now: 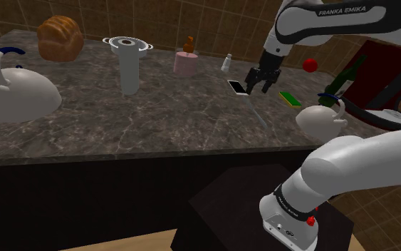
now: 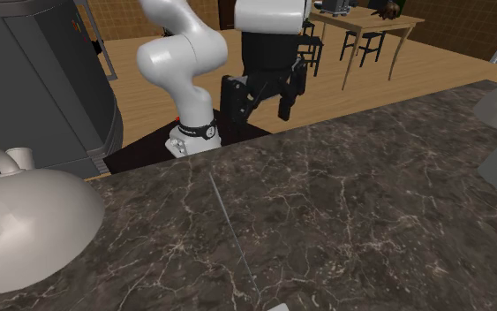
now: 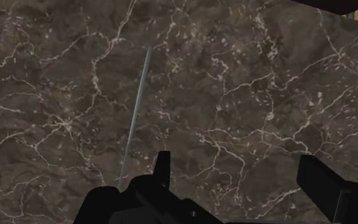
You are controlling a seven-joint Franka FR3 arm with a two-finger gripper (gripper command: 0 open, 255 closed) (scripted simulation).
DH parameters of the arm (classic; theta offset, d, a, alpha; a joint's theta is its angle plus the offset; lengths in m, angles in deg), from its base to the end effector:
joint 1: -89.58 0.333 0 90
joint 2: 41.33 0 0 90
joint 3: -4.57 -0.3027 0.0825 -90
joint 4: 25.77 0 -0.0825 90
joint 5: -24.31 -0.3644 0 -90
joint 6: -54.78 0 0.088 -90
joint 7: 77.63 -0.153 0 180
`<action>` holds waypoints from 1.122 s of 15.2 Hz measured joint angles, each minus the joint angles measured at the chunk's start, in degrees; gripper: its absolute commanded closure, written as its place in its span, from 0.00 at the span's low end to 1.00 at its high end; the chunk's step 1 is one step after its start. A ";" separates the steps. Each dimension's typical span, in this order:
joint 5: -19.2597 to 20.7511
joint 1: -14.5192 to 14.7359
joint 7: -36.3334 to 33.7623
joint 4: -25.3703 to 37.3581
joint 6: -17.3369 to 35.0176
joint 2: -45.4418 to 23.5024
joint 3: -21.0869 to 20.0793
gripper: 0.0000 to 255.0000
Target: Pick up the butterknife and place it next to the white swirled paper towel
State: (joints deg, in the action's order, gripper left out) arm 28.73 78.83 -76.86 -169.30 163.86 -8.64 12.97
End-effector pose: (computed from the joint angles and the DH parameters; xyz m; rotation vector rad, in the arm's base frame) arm 0.3375 -0.1254 0.4217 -3.1007 0.4211 0.0516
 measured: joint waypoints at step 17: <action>1.92 -6.85 -0.90 -4.45 18.99 -15.29 8.38 0.00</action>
State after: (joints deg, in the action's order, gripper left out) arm 30.65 71.98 -77.75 -173.75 182.85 -23.93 21.36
